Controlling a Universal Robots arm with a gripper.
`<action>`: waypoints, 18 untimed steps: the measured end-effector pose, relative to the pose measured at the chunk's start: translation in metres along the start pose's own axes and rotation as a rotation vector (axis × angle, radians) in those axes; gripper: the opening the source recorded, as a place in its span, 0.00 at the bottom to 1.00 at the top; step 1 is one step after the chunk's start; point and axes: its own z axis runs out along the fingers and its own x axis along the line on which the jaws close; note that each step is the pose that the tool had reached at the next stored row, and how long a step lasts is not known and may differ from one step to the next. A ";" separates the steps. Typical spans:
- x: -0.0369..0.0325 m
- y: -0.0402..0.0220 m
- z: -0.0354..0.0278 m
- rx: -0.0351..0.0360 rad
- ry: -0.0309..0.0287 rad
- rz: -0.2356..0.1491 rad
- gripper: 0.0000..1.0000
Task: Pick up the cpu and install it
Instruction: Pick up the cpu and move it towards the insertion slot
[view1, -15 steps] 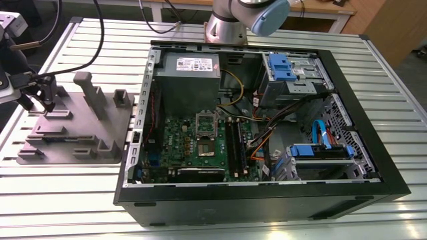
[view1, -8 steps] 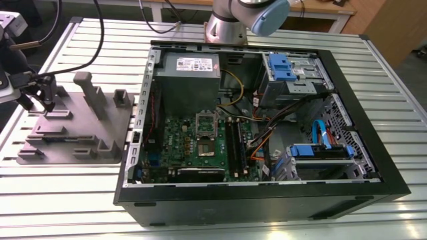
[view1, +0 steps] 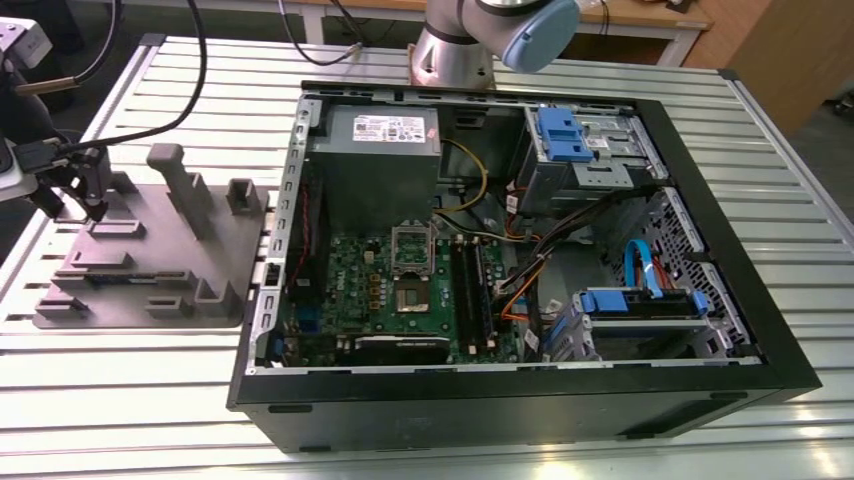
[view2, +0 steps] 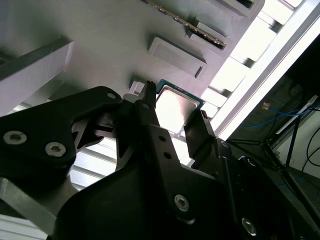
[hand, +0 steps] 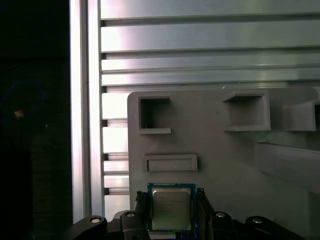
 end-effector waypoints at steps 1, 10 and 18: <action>0.0000 0.0000 0.0000 0.0000 -0.0001 0.000 0.47; 0.0000 0.0001 -0.0022 0.0000 0.0000 0.000 0.47; 0.0001 0.0003 -0.0076 0.0000 0.0000 0.000 0.47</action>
